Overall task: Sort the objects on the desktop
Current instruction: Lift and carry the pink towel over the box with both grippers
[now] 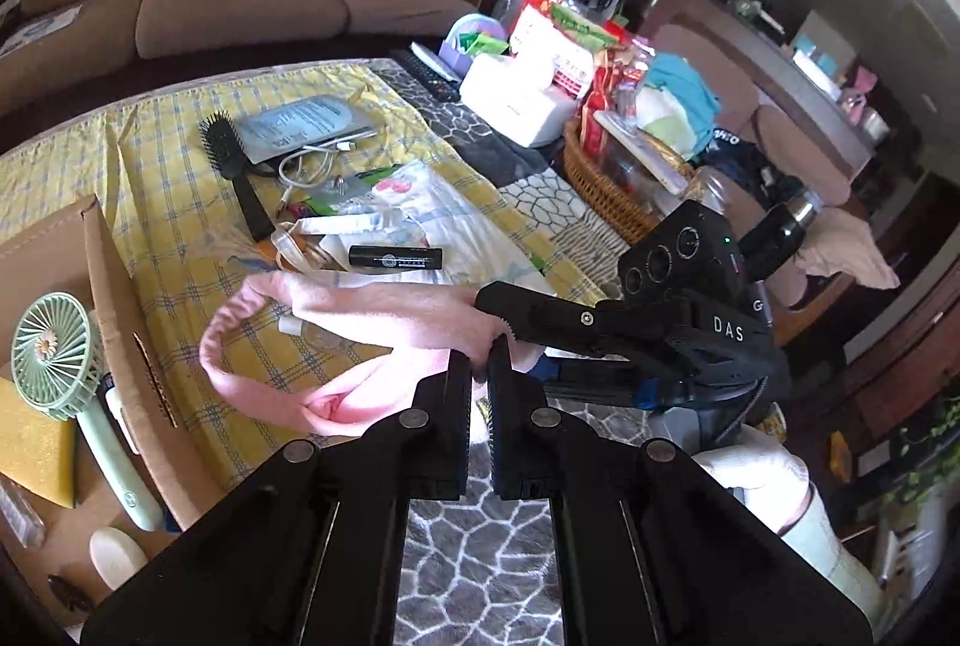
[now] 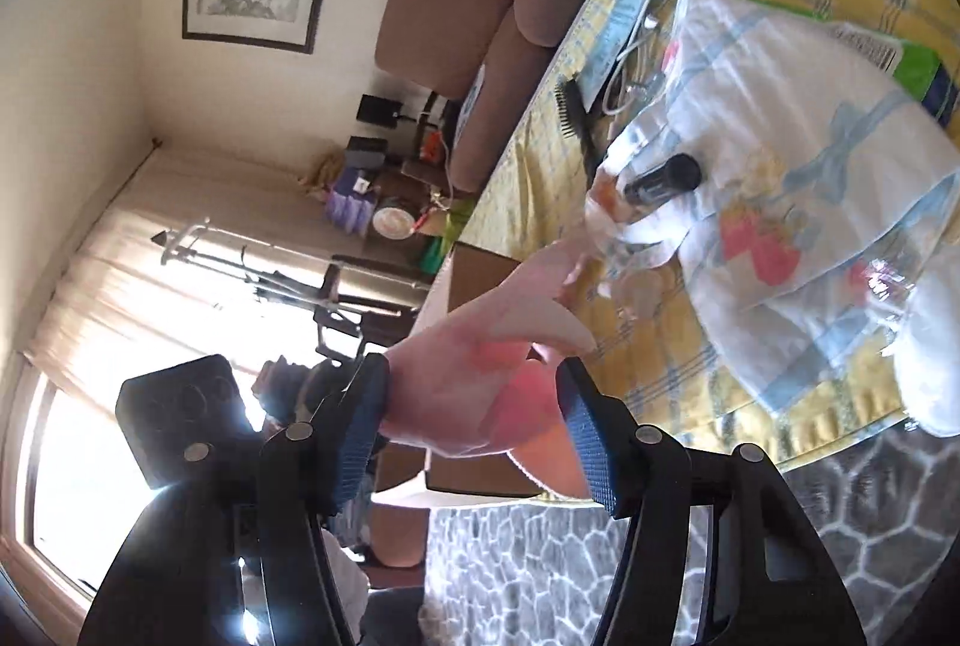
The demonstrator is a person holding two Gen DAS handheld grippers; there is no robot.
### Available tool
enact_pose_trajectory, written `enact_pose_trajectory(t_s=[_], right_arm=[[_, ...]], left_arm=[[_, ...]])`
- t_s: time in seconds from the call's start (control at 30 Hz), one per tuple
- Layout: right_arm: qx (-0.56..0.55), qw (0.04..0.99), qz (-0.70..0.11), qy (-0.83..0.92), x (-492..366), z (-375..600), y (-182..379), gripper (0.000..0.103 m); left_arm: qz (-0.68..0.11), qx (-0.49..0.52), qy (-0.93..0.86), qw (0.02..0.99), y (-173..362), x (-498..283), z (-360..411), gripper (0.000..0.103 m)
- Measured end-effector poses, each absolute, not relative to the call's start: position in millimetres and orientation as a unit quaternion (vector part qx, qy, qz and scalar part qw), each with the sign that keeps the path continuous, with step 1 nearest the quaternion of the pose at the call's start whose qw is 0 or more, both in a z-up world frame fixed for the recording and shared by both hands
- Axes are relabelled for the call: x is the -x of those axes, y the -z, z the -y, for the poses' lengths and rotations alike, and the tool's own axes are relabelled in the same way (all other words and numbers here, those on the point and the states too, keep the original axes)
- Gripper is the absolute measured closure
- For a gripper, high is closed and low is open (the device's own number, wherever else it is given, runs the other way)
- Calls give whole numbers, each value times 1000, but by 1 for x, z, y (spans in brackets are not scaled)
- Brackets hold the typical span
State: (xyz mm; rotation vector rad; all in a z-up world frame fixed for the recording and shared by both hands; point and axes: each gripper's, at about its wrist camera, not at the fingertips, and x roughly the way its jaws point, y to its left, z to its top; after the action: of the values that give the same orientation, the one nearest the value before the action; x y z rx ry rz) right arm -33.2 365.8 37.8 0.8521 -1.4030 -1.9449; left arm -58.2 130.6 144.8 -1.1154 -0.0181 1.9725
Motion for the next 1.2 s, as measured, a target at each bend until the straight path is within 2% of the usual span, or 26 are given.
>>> enact_pose_trajectory(t_s=[0.07,0.2,0.53,0.67,0.77,0.9,1.2], right_arm=[[-298,323,538,720,33,-356,-50,48],[-302,356,493,734,35,-323,-92,52],[-308,412,331,791,47,-195,-254,51],[-311,440,290,791,58,-128,-288,50],[-314,461,289,778,69,-79,-286,49],[-333,476,303,755,86,-17,-256,49],[-416,421,314,742,115,58,-148,49]], left_arm=[[5,443,-791,422,-154,56,-121,98],[19,430,-797,424,-184,53,-90,98],[33,360,-841,403,-291,51,22,98],[24,341,-859,382,-321,48,82,98],[16,342,-869,356,-327,50,128,98],[15,362,-875,321,-309,57,183,97],[41,446,-852,271,-202,99,246,97]])
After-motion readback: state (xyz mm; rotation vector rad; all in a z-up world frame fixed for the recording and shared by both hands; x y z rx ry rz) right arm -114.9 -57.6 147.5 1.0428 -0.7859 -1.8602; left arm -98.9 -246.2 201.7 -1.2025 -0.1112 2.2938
